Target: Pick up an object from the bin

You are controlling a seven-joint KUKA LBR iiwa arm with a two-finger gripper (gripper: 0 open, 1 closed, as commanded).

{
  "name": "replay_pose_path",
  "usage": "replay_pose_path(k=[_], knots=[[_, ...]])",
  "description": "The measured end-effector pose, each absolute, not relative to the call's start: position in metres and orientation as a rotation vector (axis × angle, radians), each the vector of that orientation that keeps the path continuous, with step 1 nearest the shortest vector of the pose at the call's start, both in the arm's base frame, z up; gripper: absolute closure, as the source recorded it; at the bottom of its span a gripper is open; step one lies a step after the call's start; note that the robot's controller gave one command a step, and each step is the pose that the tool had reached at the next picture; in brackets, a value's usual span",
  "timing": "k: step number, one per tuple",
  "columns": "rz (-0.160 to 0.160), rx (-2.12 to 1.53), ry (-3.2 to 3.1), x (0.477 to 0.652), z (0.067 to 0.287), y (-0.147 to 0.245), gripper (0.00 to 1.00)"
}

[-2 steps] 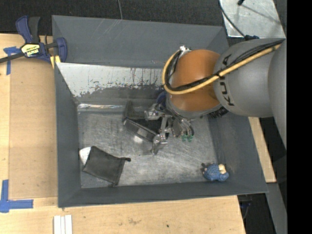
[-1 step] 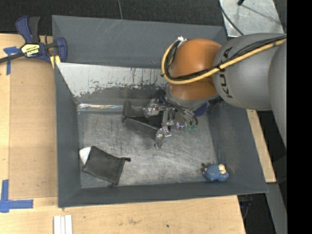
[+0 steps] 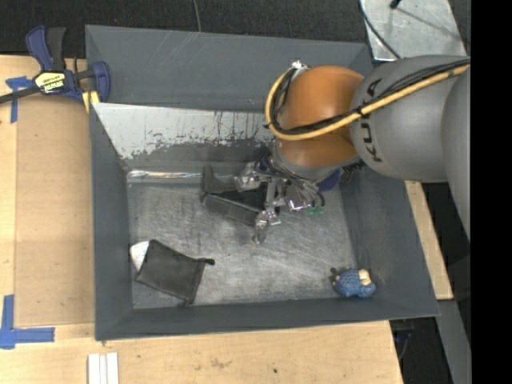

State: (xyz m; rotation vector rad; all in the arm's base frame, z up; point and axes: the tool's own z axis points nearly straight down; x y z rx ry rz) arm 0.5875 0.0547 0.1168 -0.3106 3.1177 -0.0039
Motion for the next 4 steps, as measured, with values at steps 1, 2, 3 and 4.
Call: replay_pose_path(k=[1, 2, 3, 4], knots=[[-0.005, -0.223, 3.125, 0.5888, 0.1165, 0.0544, 0.0], [-0.005, -0.404, 3.092, 0.5944, 0.1158, 0.0561, 0.0], [-0.004, -0.36, 3.099, 0.5935, 0.1157, 0.0568, 0.0], [-0.008, -0.464, 3.083, 0.5944, 0.1157, 0.0553, 0.0]])
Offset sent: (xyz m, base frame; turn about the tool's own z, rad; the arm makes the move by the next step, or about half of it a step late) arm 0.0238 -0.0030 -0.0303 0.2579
